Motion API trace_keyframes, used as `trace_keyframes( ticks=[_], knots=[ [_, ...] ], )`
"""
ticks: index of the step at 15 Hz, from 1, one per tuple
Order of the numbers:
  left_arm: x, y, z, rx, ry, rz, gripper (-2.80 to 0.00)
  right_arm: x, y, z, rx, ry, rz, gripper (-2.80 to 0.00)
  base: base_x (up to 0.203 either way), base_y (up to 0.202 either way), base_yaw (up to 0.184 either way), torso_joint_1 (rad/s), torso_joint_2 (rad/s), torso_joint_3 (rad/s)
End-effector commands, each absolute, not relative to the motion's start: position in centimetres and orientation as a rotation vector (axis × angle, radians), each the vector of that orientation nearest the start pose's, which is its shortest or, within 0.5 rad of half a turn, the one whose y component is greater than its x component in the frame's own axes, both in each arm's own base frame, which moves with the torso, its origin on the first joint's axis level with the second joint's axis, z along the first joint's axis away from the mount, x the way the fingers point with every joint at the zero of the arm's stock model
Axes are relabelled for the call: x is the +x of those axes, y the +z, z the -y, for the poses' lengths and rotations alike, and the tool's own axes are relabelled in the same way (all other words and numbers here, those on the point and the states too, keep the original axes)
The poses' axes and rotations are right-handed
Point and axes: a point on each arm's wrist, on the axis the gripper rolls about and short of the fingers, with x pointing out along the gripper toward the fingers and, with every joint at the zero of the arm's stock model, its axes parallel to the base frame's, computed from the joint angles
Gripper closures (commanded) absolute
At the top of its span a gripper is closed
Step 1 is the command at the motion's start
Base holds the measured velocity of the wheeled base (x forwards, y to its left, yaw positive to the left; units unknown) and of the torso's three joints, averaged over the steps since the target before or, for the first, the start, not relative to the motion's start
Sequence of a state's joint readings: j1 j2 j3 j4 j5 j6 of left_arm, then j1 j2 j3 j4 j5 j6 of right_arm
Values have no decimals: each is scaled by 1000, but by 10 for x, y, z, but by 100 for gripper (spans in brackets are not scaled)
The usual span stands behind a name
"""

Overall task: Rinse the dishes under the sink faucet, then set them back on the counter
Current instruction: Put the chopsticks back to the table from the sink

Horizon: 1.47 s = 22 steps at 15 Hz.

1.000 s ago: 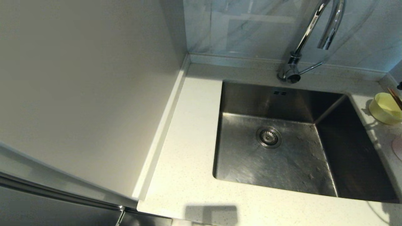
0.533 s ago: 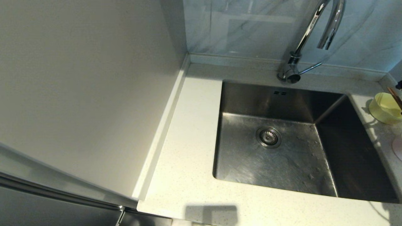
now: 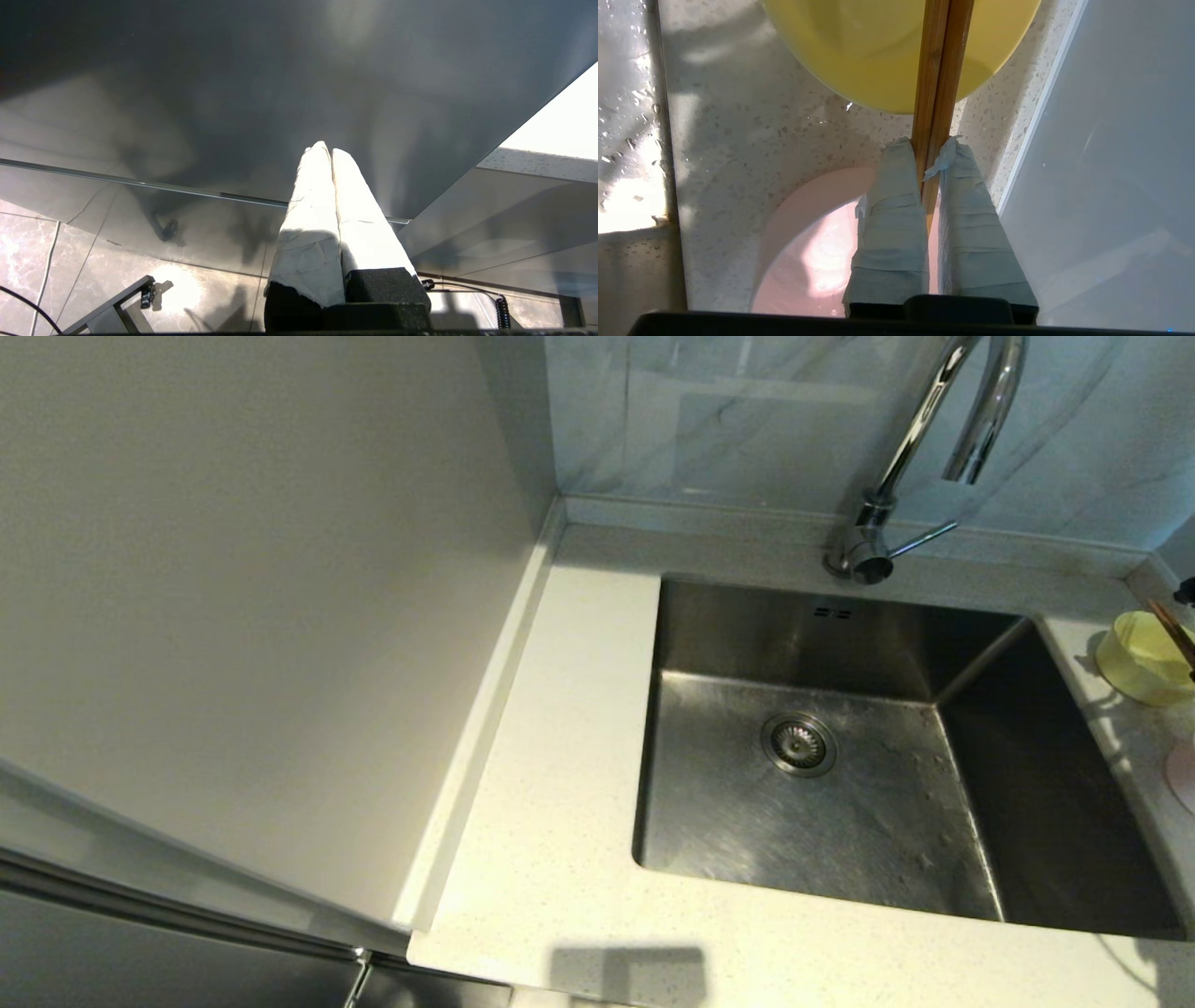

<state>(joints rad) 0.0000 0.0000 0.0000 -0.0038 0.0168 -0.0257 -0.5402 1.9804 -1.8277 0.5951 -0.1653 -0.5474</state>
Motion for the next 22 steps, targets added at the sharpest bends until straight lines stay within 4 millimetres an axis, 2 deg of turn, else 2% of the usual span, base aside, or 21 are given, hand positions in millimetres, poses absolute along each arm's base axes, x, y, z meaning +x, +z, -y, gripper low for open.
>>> trace_keyframes(
  ticks=[1, 22],
  knots=[
    [-23, 76, 0, -26, 17, 8, 0, 323, 254, 198, -361, -445, -910, -280, 0, 0, 0, 0, 0, 0],
    [-23, 76, 0, -26, 17, 8, 0, 314, 266, 190, -374, -440, -860, -280, 0, 0, 0, 0, 0, 0]
  ],
)
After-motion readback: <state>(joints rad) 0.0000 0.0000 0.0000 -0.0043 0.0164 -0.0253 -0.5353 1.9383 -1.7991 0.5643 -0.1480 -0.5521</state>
